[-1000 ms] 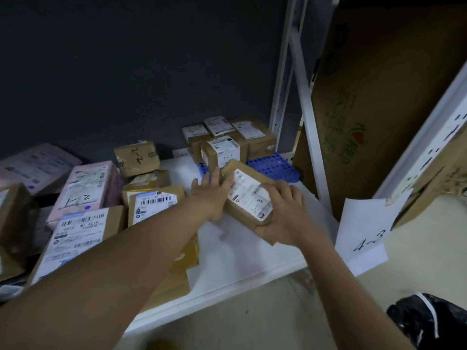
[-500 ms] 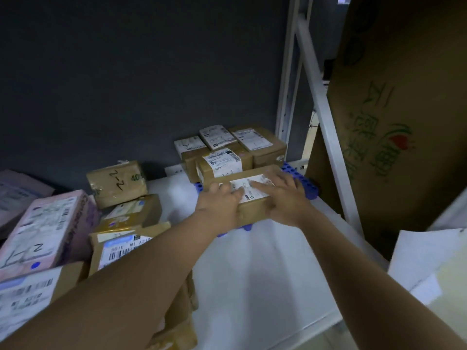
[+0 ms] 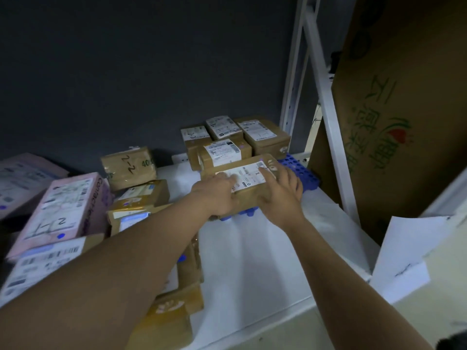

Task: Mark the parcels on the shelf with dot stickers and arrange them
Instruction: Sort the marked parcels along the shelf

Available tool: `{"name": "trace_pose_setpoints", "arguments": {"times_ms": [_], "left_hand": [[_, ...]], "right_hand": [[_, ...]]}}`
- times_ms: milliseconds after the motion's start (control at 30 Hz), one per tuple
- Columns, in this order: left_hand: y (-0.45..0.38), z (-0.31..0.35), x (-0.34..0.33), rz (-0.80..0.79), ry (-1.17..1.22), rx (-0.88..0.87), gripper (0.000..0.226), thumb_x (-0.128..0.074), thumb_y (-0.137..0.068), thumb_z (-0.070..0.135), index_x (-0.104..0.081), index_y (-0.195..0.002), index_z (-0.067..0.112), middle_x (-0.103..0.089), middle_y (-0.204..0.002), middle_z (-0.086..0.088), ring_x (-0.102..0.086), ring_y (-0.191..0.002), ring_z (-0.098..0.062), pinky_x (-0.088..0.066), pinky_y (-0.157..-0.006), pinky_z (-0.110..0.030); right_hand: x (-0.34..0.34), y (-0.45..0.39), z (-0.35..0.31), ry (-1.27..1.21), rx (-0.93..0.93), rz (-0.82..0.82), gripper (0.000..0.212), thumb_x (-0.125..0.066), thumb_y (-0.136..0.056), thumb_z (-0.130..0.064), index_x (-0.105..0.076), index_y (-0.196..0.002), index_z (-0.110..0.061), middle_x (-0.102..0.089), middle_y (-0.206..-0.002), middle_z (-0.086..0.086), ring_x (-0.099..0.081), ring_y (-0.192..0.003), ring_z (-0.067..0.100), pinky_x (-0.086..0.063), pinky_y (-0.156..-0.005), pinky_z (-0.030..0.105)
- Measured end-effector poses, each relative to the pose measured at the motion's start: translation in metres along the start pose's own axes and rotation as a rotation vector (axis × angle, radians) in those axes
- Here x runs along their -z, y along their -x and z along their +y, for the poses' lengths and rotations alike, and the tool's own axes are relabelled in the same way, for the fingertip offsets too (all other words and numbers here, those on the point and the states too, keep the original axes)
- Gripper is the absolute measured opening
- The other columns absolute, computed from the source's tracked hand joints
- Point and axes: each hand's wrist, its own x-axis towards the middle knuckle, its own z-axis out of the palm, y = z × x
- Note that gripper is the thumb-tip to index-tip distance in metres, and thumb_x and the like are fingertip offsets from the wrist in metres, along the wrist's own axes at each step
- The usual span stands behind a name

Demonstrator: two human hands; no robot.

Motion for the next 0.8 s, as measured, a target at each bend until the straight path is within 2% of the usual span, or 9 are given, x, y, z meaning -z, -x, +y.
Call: {"name": "trace_pose_setpoints", "arguments": {"times_ms": [67,167,300,467,567,600,700,733,800], "left_hand": [[0.017,-0.003,0.006,0.05,0.026,-0.01,0.055,-0.044,-0.095,0.041,-0.033,-0.146,0.023,-0.033,-0.149,-0.005,-0.034,-0.134,-0.026,-0.035,-0.105,-0.037],[0.052,-0.011,0.016,0.178,0.052,-0.035,0.043,-0.046,-0.093,0.038,-0.052,-0.132,0.02,-0.049,-0.136,-0.006,-0.045,-0.124,-0.026,-0.04,-0.101,-0.039],[0.115,-0.034,0.02,0.34,0.227,0.027,0.04,-0.052,-0.093,0.03,-0.053,-0.131,0.019,-0.049,-0.138,-0.004,-0.045,-0.125,-0.023,-0.038,-0.104,-0.04],[0.179,-0.071,0.012,0.43,0.368,0.141,0.037,-0.053,-0.094,0.03,-0.056,-0.129,0.018,-0.052,-0.134,-0.005,-0.046,-0.126,-0.025,-0.037,-0.105,-0.037],[0.207,-0.072,0.008,0.347,0.386,0.16,0.038,-0.051,-0.096,0.026,-0.053,-0.131,0.014,-0.057,-0.125,-0.012,-0.054,-0.112,-0.026,-0.04,-0.087,-0.028],[0.212,-0.072,0.006,0.296,0.384,0.156,0.039,-0.05,-0.096,0.028,-0.051,-0.134,0.015,-0.058,-0.125,-0.011,-0.054,-0.112,-0.026,-0.04,-0.086,-0.028],[0.227,-0.068,0.006,0.162,0.375,0.164,0.047,-0.044,-0.098,0.039,-0.041,-0.142,0.022,-0.048,-0.14,-0.003,-0.039,-0.132,-0.024,-0.025,-0.112,-0.041],[0.232,-0.067,0.008,0.172,0.392,0.156,0.05,-0.042,-0.097,0.045,-0.038,-0.143,0.025,-0.042,-0.145,0.001,-0.032,-0.137,-0.022,-0.017,-0.115,-0.044],[0.248,-0.065,0.017,0.286,0.513,0.117,0.056,-0.039,-0.094,0.053,-0.033,-0.145,0.029,-0.033,-0.149,0.01,-0.028,-0.139,-0.015,-0.018,-0.116,-0.043]], "right_hand": [[0.002,0.016,-0.012,-0.165,-0.035,0.068,0.06,-0.061,-0.088,-0.028,-0.037,-0.143,-0.027,-0.019,-0.155,0.007,-0.009,-0.142,0.028,-0.013,-0.115,0.042],[0.009,0.048,-0.038,-0.445,-0.017,0.124,0.038,-0.066,-0.087,-0.027,-0.059,-0.124,-0.022,-0.042,-0.14,0.006,-0.029,-0.135,0.026,-0.016,-0.103,0.02],[0.032,0.105,-0.086,-0.925,-0.133,-0.124,0.015,-0.066,-0.088,-0.033,-0.059,-0.101,-0.035,-0.053,-0.114,-0.014,-0.046,-0.121,0.013,-0.035,-0.099,0.024],[0.04,0.159,-0.121,-0.991,-0.347,-0.497,0.071,-0.05,-0.087,-0.062,-0.027,-0.145,-0.03,-0.033,-0.148,-0.003,-0.038,-0.133,0.018,-0.035,-0.099,0.03],[0.036,0.174,-0.137,-0.997,-0.479,-0.631,0.084,-0.047,-0.084,-0.068,-0.016,-0.15,-0.027,-0.038,-0.147,-0.003,-0.044,-0.129,0.022,-0.04,-0.102,0.04],[0.034,0.175,-0.141,-1.035,-0.521,-0.615,0.082,-0.049,-0.085,-0.065,-0.019,-0.149,-0.024,-0.044,-0.143,-0.002,-0.049,-0.123,0.021,-0.047,-0.095,0.039],[0.041,0.18,-0.151,-1.183,-0.588,-0.442,0.071,-0.057,-0.086,-0.053,-0.031,-0.142,-0.019,-0.058,-0.123,0.002,-0.061,-0.101,0.013,-0.051,-0.068,0.03],[0.047,0.184,-0.153,-1.192,-0.575,-0.355,0.066,-0.058,-0.086,-0.05,-0.034,-0.14,-0.02,-0.06,-0.12,0.0,-0.061,-0.099,0.012,-0.051,-0.07,0.031],[0.064,0.194,-0.163,-1.193,-0.475,-0.189,0.053,-0.056,-0.088,-0.048,-0.04,-0.135,-0.028,-0.061,-0.118,-0.006,-0.061,-0.102,0.01,-0.052,-0.085,0.035]]}}
